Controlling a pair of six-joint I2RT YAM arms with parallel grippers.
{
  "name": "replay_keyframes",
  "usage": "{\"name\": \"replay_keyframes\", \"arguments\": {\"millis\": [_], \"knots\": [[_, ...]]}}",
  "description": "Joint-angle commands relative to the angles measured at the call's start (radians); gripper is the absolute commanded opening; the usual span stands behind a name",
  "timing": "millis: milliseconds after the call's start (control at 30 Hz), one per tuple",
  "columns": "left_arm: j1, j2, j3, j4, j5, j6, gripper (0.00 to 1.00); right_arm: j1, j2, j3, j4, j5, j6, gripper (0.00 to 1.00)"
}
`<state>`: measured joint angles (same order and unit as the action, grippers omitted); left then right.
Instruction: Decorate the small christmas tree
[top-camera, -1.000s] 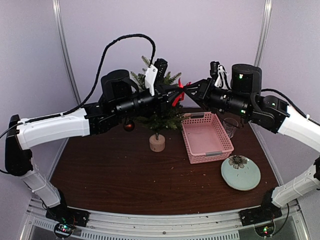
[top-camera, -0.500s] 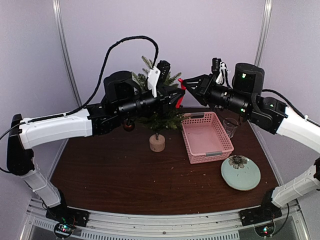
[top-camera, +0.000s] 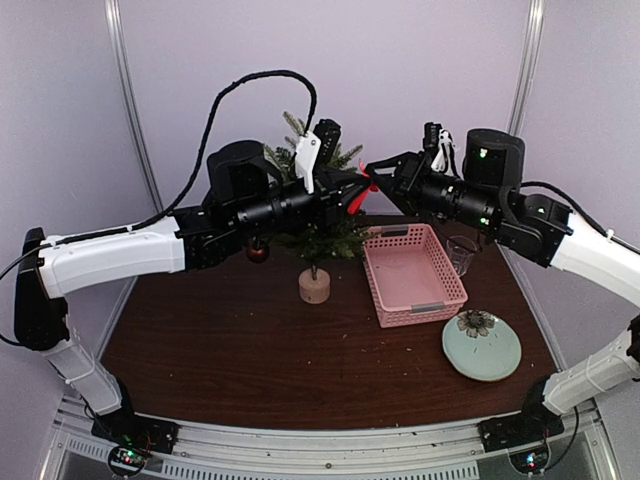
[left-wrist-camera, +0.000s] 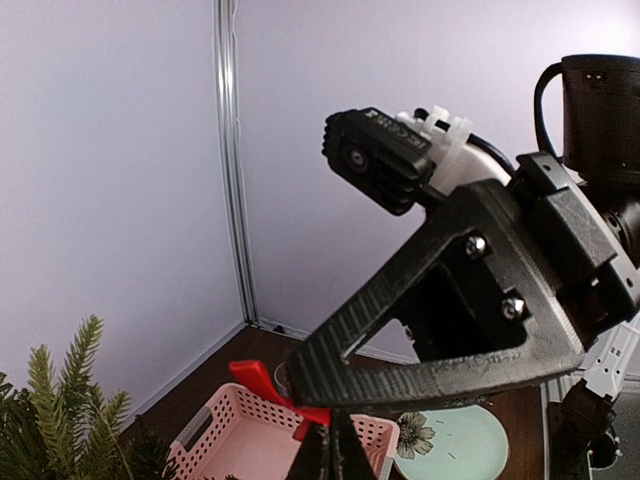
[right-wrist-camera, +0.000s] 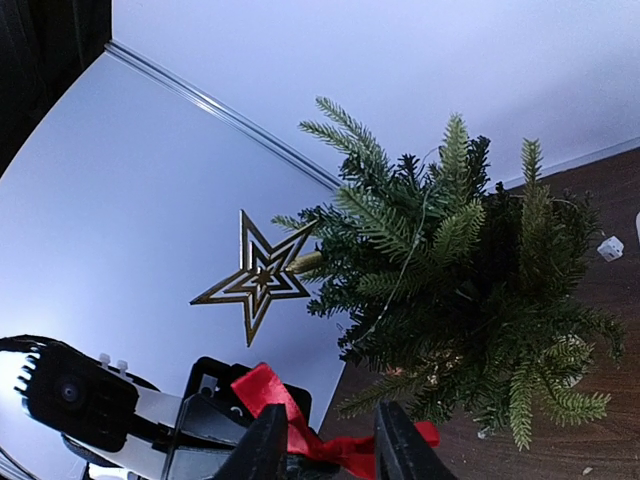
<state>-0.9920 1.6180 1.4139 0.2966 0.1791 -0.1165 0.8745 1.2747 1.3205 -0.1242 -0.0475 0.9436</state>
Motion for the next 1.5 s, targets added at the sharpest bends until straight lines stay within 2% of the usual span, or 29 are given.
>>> {"name": "replay_keyframes", "arguments": {"millis": [0,200,233,300,333,433,500,567,667,1067,1233,1367,1467], "knots": [[-0.003,0.002,0.028,0.066,-0.015,0.017,0.00,-0.006,-0.032,-0.028,-0.010,0.027,0.030,0.30],[-0.003,0.006,0.025,0.066,-0.012,0.017,0.00,-0.008,-0.022,-0.037,0.045,0.011,0.080,0.32],[-0.004,0.005,0.024,0.065,-0.014,0.017,0.00,-0.008,-0.023,-0.036,0.039,0.016,0.083,0.38],[-0.004,0.005,0.023,0.064,-0.019,0.022,0.00,-0.008,-0.038,-0.040,0.031,0.034,0.088,0.60],[-0.004,0.004,0.023,0.064,-0.021,0.024,0.00,-0.008,-0.048,-0.047,0.025,0.042,0.094,0.62],[-0.004,0.004,0.025,0.064,-0.024,0.026,0.00,-0.009,-0.079,-0.056,-0.022,0.110,0.107,0.58],[-0.003,0.008,0.028,0.064,-0.027,0.026,0.00,-0.014,-0.083,-0.060,-0.028,0.109,0.126,0.53],[-0.004,0.011,0.029,0.066,-0.032,0.026,0.00,-0.018,-0.073,-0.055,-0.051,0.089,0.168,0.51],[-0.005,0.016,0.036,0.066,-0.032,0.029,0.00,-0.020,-0.051,-0.066,0.003,0.050,0.208,0.52],[-0.013,0.028,0.051,0.060,-0.029,0.040,0.00,-0.048,-0.020,-0.133,0.193,-0.041,0.312,0.25],[-0.013,0.029,0.053,0.056,-0.028,0.043,0.00,-0.049,-0.009,-0.131,0.230,-0.060,0.313,0.24],[-0.013,0.030,0.053,0.049,-0.025,0.044,0.00,-0.051,-0.012,-0.135,0.260,-0.060,0.309,0.29],[-0.014,0.030,0.053,0.046,-0.024,0.044,0.00,-0.052,-0.016,-0.132,0.260,-0.058,0.301,0.28]]}}
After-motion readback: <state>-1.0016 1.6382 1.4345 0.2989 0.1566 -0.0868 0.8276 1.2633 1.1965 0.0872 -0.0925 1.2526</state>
